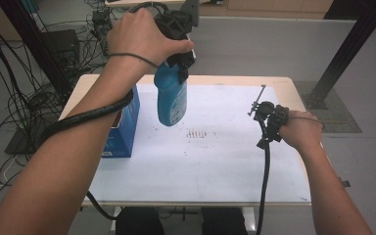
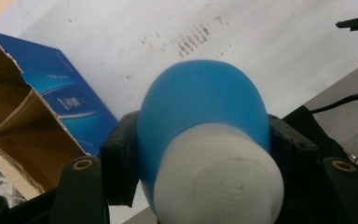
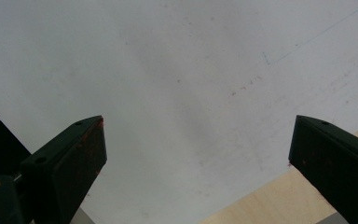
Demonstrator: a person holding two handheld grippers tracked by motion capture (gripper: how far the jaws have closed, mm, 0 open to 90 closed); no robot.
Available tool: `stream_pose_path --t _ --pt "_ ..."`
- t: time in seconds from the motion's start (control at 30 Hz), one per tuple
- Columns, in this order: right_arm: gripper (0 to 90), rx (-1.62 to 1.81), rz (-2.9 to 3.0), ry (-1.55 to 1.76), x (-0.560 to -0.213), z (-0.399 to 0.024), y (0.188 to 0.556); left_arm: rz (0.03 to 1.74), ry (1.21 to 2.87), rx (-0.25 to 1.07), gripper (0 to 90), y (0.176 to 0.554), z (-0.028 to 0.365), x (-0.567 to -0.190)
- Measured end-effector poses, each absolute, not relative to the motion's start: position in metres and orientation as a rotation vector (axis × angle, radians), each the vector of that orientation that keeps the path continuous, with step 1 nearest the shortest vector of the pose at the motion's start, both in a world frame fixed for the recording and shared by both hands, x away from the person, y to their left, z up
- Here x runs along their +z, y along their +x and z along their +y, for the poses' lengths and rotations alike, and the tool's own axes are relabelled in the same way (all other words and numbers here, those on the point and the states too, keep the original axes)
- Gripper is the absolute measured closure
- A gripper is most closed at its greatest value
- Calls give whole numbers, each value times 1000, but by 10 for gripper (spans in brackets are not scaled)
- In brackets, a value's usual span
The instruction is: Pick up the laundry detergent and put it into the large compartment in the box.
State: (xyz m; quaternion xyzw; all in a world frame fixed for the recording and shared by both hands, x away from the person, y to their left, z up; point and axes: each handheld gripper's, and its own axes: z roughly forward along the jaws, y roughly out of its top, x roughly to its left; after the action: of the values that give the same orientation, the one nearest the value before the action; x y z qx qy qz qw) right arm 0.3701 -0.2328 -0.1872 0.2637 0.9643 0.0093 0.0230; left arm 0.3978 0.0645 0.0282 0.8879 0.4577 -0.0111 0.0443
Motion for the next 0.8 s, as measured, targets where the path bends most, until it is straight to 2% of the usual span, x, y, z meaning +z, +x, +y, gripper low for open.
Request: stream_pose_path --t 0.47,0.8 --pt "39 24 2986 801 -188 -229 373 1466 2667 -54 378 408 85 30" --pt "41 25 2988 795 -190 -227 373 1633 2535 -1 378 409 127 35"
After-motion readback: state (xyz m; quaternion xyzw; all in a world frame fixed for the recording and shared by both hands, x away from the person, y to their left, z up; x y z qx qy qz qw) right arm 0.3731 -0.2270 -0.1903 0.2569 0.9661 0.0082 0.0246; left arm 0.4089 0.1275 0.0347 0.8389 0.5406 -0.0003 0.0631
